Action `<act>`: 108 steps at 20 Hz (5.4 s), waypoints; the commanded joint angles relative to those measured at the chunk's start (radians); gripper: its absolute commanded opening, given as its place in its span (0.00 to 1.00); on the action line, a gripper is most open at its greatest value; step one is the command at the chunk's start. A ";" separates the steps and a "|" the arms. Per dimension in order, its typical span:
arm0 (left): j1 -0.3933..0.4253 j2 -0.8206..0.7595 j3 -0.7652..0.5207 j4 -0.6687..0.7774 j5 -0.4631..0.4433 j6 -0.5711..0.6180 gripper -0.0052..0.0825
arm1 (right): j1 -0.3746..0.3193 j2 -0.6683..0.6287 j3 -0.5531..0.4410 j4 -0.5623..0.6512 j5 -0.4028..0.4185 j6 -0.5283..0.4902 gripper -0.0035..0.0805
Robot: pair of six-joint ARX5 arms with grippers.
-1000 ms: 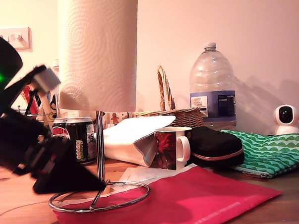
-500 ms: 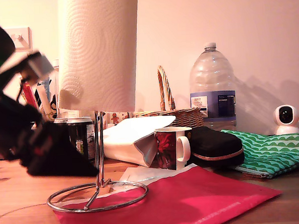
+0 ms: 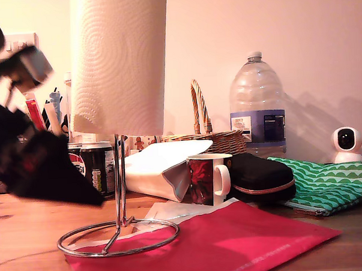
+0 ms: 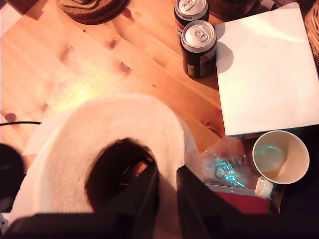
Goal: Insert the paper towel roll into the metallic stand.
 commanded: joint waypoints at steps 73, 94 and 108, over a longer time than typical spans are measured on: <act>0.047 -0.499 -0.018 -0.118 -0.113 -0.037 0.03 | 0.050 -0.550 -0.582 0.348 0.329 -0.089 0.03; 0.154 -0.499 -0.018 -0.032 -0.106 -0.084 0.03 | -0.434 -1.205 -1.711 1.054 0.105 -0.225 0.03; 0.200 -0.610 -0.147 0.076 -0.132 -0.163 0.03 | -0.737 -1.502 -2.007 1.197 -0.212 -0.218 0.03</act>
